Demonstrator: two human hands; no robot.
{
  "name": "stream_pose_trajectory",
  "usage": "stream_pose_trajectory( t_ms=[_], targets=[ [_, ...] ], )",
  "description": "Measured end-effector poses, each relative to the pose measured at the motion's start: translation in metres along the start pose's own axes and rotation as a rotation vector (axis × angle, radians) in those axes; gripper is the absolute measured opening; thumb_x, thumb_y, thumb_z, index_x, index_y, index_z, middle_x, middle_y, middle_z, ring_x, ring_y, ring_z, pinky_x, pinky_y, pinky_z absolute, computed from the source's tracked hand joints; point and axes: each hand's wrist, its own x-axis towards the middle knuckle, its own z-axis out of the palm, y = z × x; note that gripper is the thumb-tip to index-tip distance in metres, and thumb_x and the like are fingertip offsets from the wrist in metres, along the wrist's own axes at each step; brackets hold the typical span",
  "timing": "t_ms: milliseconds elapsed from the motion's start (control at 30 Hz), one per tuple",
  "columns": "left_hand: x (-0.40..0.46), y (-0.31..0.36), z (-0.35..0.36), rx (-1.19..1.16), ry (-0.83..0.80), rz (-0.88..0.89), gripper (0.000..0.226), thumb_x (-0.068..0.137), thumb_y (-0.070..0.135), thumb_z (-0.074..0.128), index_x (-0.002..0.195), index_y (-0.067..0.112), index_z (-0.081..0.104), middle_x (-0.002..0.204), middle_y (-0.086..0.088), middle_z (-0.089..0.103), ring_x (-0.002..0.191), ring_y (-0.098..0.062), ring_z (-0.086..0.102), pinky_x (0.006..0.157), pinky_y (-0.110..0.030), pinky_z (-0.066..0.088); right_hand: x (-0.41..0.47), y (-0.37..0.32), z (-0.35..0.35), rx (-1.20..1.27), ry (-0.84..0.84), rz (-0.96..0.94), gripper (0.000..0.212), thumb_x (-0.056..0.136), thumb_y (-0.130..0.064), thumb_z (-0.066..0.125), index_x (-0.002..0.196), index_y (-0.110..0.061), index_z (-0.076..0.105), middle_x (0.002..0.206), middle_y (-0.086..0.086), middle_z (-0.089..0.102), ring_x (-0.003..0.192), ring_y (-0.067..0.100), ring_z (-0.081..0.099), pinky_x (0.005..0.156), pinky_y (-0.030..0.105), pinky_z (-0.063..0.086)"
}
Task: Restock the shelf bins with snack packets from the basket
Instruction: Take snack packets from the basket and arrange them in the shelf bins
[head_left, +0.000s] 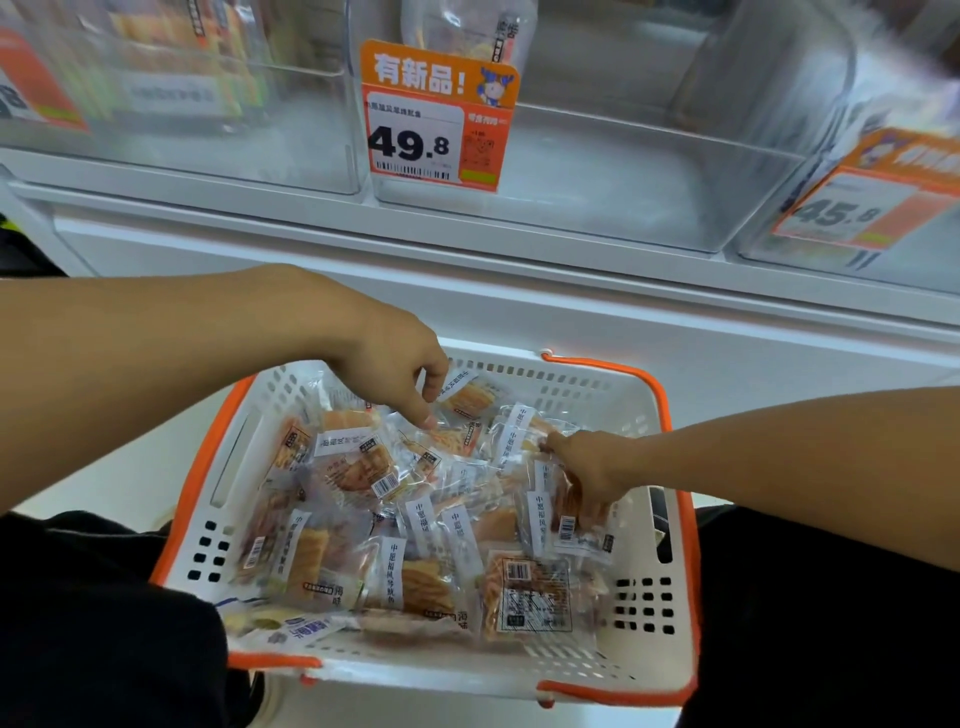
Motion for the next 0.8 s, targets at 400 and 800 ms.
stream_pose_trajectory(
  t_ms=[400,800],
  targets=[
    [-0.028,-0.013,-0.012,-0.327,0.195,0.034,0.075,0.072,0.052,0.081,0.13,0.015,0.05,0.122,0.006,0.058,0.107,-0.015,0.057,0.095,-0.032,0.048,-0.062,-0.053,-0.154,1.635,-0.392,-0.315,0.055,0.098,-0.039,0.048,0.126,0.006,0.063,0.081,0.02,0.073,0.069,0.023,0.075,0.065,0.031,0.063],
    [-0.083,-0.079,-0.045,-1.106,0.634,0.095,0.034,0.066,0.01,0.085,0.098,0.01,0.071,0.103,-0.01,0.074,0.105,-0.036,0.066,0.097,-0.043,0.043,-0.11,-0.072,-0.207,1.076,0.052,-0.544,0.031,0.079,-0.043,0.071,0.093,-0.015,0.07,0.066,0.008,0.057,0.048,0.013,0.048,0.042,0.019,0.036]
  ],
)
